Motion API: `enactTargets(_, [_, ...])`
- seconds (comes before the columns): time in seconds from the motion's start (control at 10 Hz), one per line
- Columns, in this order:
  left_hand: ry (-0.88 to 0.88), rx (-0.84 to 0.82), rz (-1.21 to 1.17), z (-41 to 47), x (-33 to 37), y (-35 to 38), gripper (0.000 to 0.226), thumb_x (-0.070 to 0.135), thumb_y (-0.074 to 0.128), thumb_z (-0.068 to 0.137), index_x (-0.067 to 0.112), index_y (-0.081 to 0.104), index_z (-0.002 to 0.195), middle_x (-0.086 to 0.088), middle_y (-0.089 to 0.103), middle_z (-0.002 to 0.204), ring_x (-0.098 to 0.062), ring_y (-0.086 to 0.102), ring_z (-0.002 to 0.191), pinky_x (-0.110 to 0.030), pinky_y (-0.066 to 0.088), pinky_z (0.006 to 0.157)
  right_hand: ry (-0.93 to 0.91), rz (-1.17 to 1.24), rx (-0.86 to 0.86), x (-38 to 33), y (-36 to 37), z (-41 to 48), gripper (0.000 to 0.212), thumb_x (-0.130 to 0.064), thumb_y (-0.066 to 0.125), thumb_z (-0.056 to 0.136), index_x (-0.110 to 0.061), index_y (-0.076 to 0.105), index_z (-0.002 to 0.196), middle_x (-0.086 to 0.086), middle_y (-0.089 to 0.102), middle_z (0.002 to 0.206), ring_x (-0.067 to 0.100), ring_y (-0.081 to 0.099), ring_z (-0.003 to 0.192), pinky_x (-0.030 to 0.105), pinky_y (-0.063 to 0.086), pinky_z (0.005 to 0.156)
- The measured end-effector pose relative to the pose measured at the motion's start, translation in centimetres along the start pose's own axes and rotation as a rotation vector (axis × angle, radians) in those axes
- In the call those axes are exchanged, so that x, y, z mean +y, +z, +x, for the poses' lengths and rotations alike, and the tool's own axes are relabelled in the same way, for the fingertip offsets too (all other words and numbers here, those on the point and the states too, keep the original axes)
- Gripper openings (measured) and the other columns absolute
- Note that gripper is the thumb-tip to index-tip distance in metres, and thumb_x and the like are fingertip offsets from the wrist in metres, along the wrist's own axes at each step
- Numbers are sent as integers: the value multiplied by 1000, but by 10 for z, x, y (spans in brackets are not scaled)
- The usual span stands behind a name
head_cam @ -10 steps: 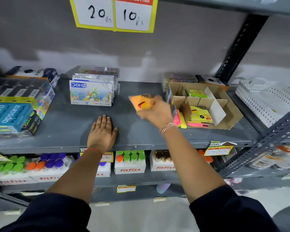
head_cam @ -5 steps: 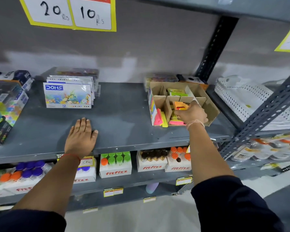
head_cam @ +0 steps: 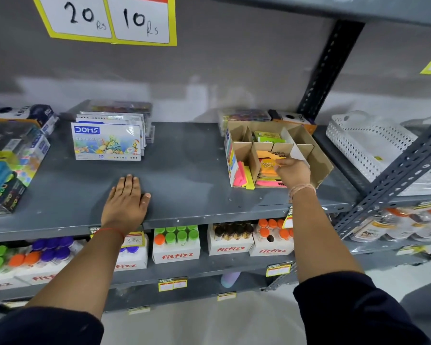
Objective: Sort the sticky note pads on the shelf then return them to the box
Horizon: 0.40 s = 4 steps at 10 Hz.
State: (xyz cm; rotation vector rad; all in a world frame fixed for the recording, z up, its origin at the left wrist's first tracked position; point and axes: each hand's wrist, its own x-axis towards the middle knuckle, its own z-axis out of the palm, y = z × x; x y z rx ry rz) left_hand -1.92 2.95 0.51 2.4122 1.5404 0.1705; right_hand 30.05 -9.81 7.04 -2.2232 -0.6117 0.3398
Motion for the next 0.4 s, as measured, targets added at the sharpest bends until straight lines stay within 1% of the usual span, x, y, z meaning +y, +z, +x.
enactTargets(0.1, [-4, -4, 2, -1, 0, 0, 57, 31, 24, 97, 5, 7, 145, -12, 3, 158, -24, 2, 147, -37, 2, 120, 3, 54, -8, 4, -3, -5, 30, -4, 54, 89, -10, 66, 116, 11, 61, 126, 25, 54, 100, 25, 43, 90])
enactTargets(0.2, [-2, -12, 11, 1, -1, -1, 57, 31, 24, 97, 5, 7, 145, -13, 4, 158, -25, 3, 147, -37, 3, 120, -21, 57, 2, 5, -1, -3, 31, -3, 53, 90, -11, 65, 117, 12, 60, 127, 30, 55, 111, 31, 44, 96])
enactTargets(0.3, [-10, 6, -9, 0, -1, -1, 57, 31, 25, 97, 4, 9, 145, -13, 5, 158, -25, 4, 147, -37, 4, 120, -31, 24, -24, 2, -3, -5, 31, -6, 53, 90, -11, 64, 119, 14, 61, 126, 30, 56, 104, 30, 44, 94])
enactTargets(0.4, [-13, 24, -5, 4, 0, 0, 57, 31, 24, 97, 5, 9, 145, -12, 5, 158, -24, 4, 147, -37, 4, 121, -33, -75, 53, 1, 2, -6, 33, -16, 52, 93, -6, 59, 123, 18, 60, 125, 35, 55, 113, 37, 43, 100])
